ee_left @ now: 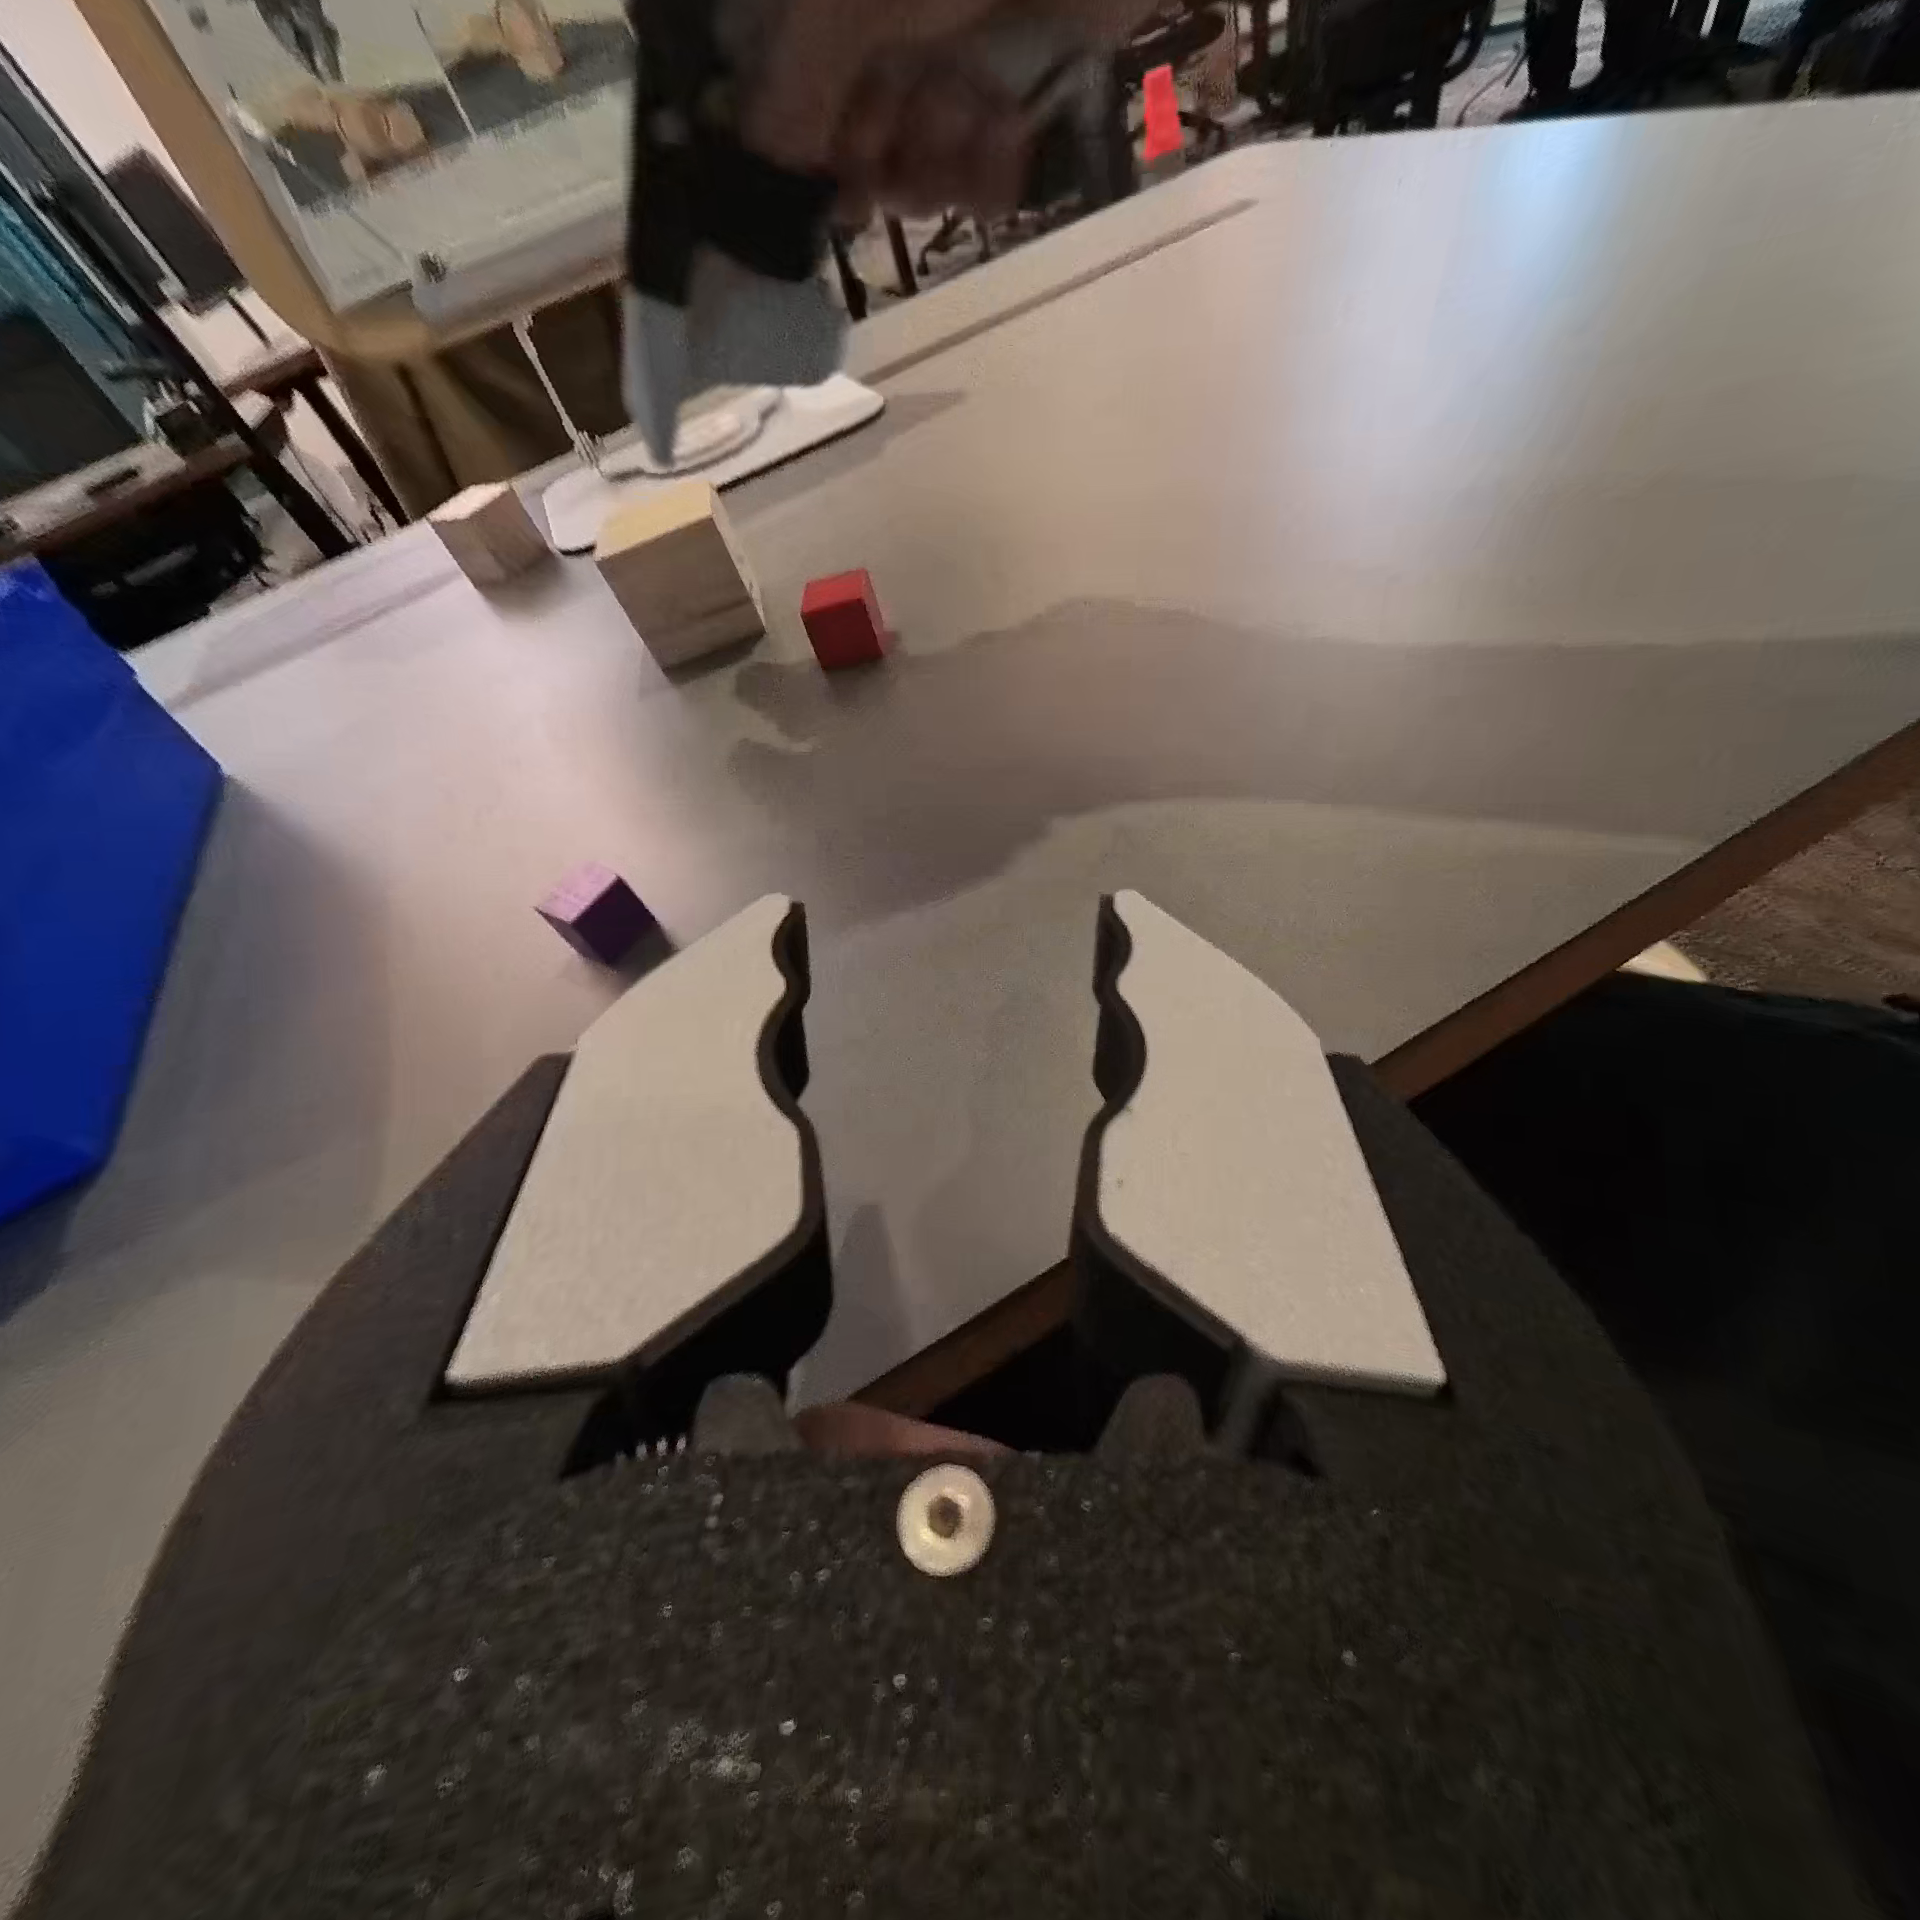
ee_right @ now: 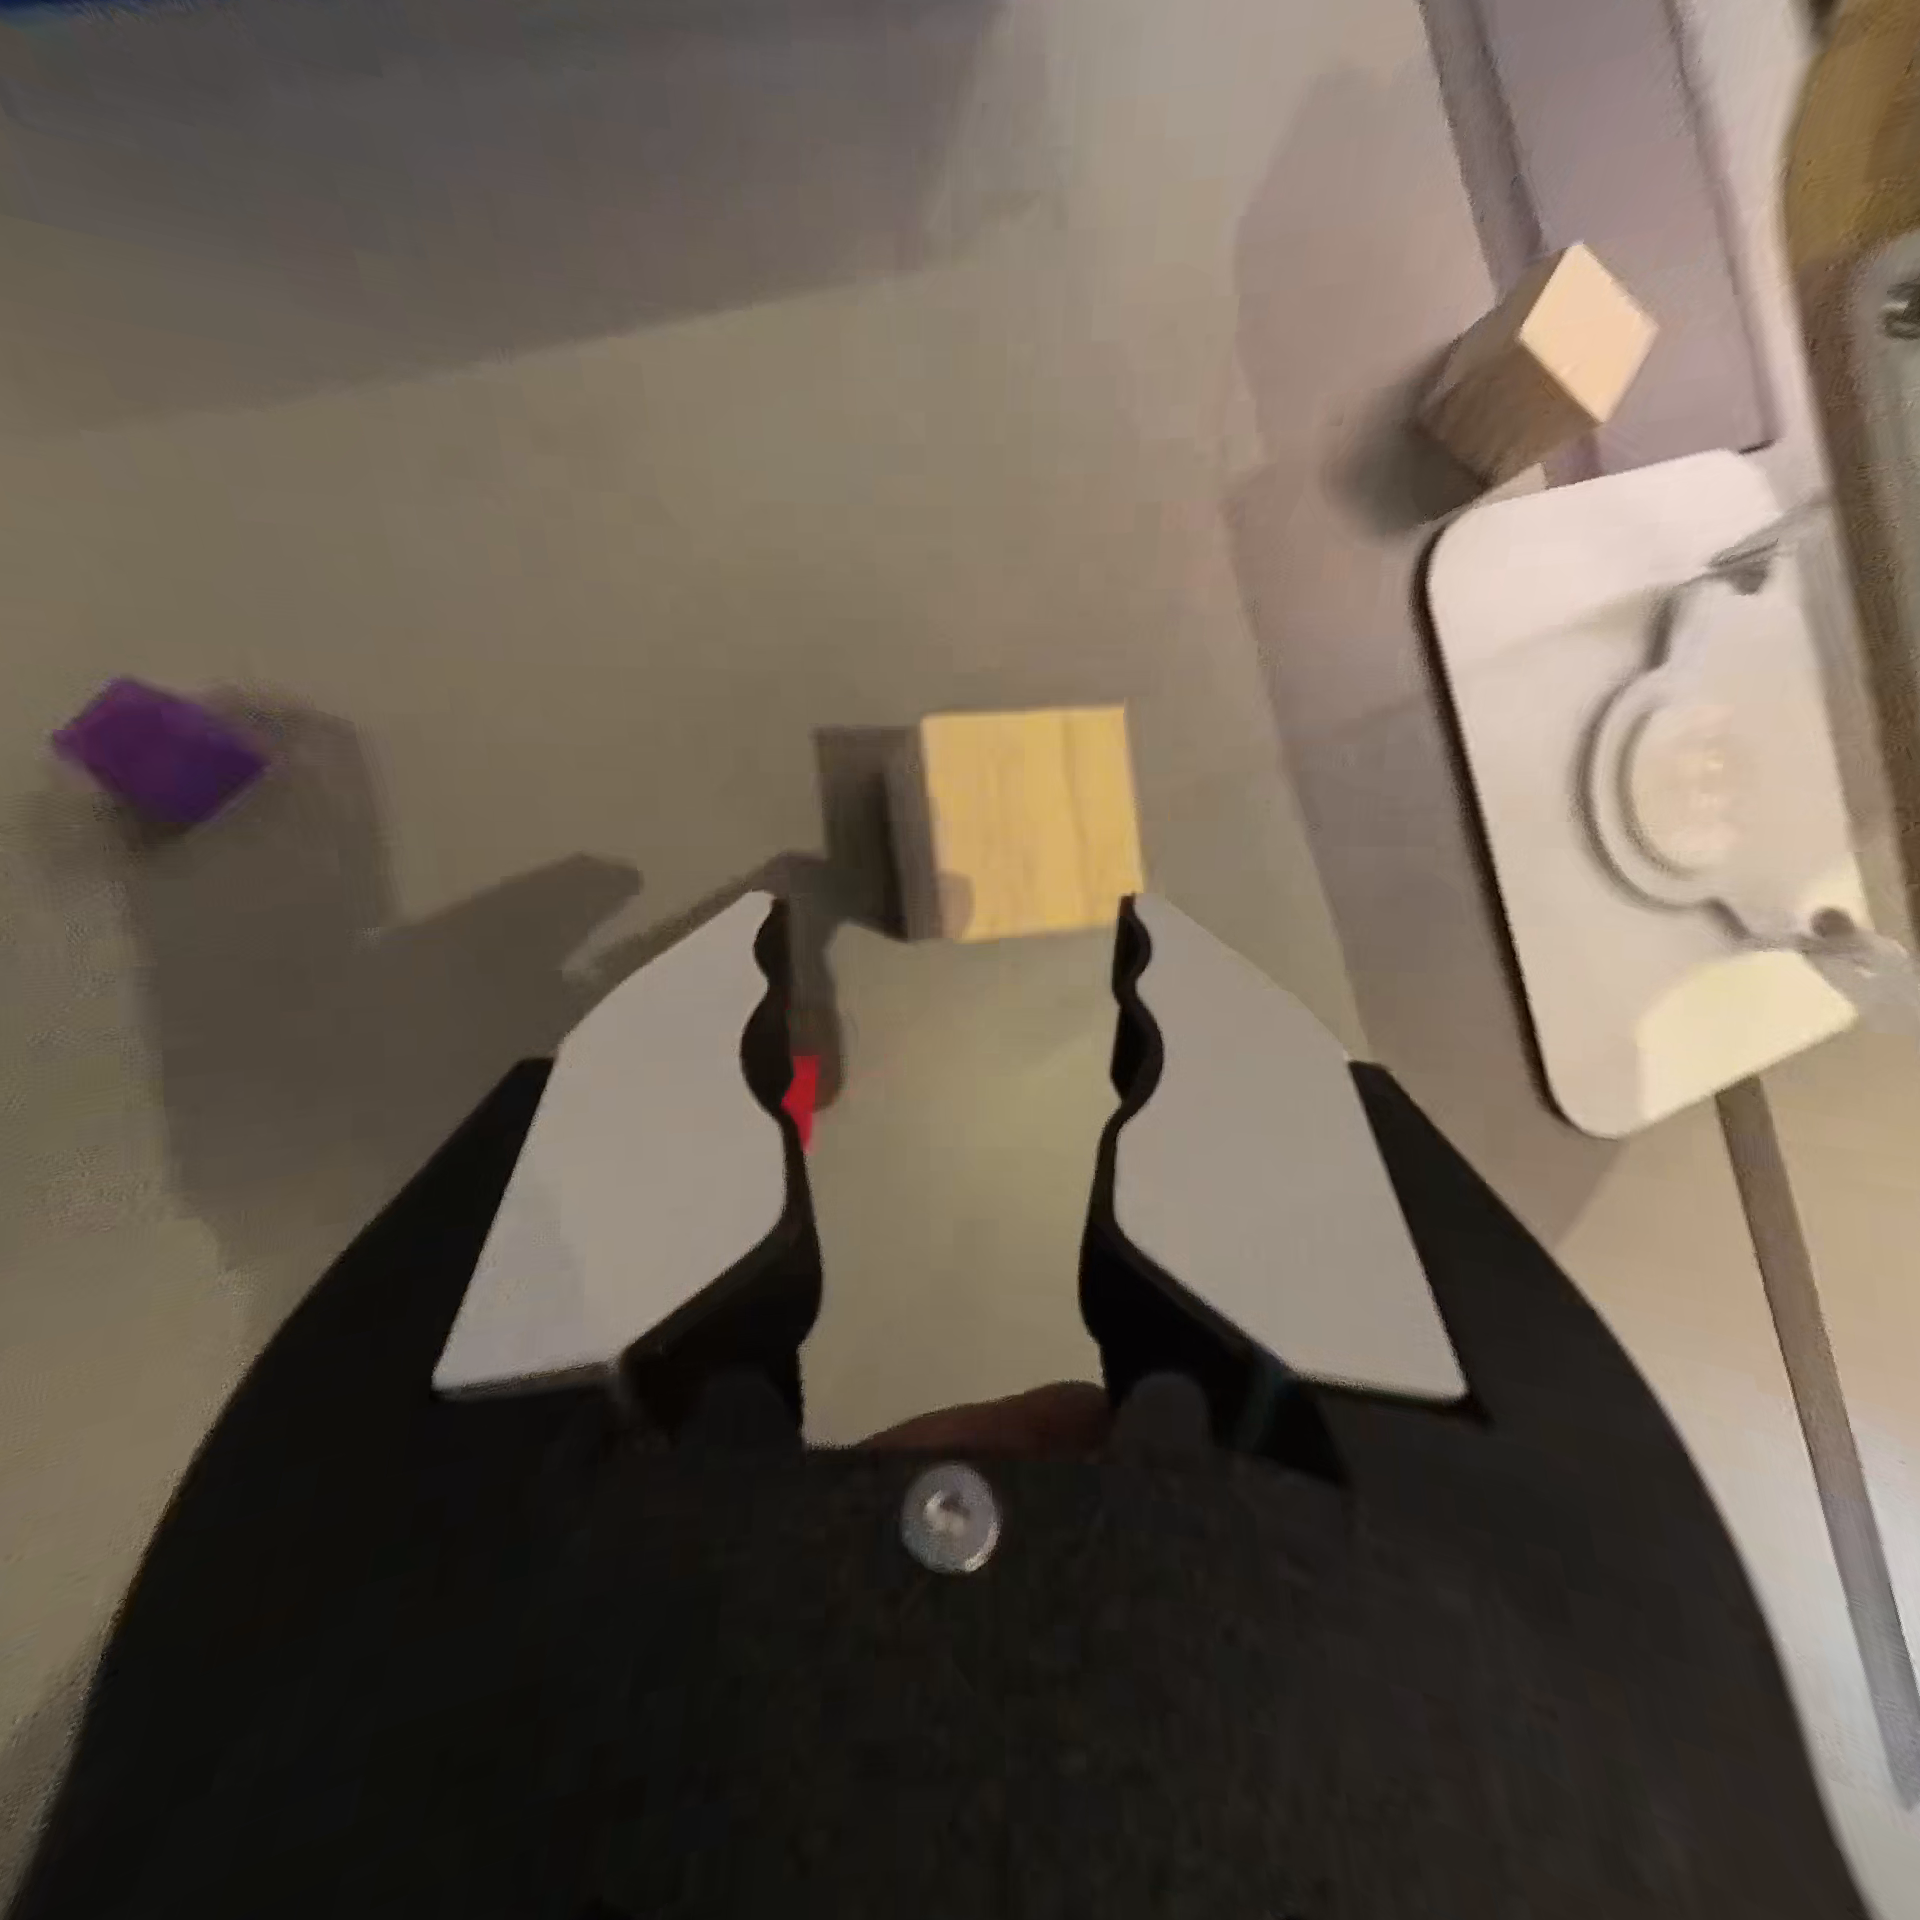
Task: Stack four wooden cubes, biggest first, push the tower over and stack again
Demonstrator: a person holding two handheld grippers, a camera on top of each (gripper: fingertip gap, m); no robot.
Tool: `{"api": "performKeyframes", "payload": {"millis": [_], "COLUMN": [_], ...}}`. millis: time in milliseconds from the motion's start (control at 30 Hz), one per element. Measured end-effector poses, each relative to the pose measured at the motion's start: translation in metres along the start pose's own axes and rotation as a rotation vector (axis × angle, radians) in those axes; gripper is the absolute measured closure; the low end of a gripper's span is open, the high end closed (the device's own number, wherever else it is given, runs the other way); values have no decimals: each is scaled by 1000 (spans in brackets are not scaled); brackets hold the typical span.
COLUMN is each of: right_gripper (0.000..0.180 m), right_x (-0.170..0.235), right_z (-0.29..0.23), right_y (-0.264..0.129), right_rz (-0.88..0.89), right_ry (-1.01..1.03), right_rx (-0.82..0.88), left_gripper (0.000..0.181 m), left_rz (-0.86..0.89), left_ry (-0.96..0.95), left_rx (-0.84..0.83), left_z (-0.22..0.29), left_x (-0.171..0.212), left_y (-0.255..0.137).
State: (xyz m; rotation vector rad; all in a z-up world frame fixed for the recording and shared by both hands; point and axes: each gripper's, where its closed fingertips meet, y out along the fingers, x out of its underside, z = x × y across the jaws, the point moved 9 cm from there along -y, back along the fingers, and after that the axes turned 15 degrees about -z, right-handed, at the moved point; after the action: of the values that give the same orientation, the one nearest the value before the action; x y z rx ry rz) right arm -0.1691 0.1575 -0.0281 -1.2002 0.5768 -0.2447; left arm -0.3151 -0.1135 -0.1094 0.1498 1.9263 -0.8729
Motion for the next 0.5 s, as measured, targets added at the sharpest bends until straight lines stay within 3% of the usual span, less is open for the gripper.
{"api": "performKeyframes", "payload": {"millis": [133, 267, 367, 500], "right_gripper": [106, 118, 119, 119], "right_x": [-24, -25, -24, 1], "right_z": [26, 26, 28, 23], "right_y": [42, 78, 64, 11], "right_rz": [-210, -345, -251, -171], "right_ry": [-66, -122, -173, -222], "right_rx": [-90, -83, -10, -15], "left_gripper": [129, 129, 129, 129], "left_rz": [3, -5, -19, -43], "left_ry": [37, 23, -8, -41], "left_rx": [9, 39, 51, 78], "left_z": [4, 1, -4, -8], "left_x": [4, 5, 6, 7], "left_y": [-4, -8, -9, -8]}}
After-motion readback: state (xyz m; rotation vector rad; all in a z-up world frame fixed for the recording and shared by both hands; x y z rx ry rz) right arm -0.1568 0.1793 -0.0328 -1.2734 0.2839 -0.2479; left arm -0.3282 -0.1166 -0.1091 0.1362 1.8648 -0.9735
